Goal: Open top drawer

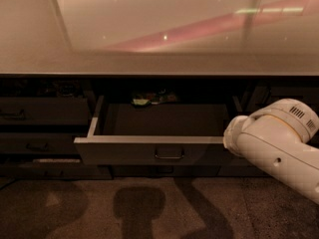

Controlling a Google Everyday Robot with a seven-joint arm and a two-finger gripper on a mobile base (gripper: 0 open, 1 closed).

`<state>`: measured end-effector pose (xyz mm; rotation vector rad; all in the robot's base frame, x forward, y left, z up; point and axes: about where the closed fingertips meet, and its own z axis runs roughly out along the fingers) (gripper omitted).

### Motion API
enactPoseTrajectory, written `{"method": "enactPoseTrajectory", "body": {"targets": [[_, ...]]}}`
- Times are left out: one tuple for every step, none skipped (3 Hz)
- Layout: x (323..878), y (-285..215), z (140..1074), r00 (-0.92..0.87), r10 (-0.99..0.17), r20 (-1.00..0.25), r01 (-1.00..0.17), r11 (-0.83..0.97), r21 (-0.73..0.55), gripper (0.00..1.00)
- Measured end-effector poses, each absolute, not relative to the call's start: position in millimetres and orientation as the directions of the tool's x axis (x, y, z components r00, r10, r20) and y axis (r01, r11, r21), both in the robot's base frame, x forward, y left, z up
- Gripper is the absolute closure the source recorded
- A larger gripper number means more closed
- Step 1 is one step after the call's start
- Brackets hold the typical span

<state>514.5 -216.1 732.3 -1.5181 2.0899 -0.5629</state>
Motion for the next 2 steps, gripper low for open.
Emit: {"method": "enactPoseTrajectory", "body": {"targets": [[537.3,-227.5,730.2,-0.304,-0.945,-0.122,-0.754,0.317,-0.575,1.00],[584.0,-247.6,714.8,-0.394,-0.917,-0.058,-0.765,0.362,-0.533,1.00]]}}
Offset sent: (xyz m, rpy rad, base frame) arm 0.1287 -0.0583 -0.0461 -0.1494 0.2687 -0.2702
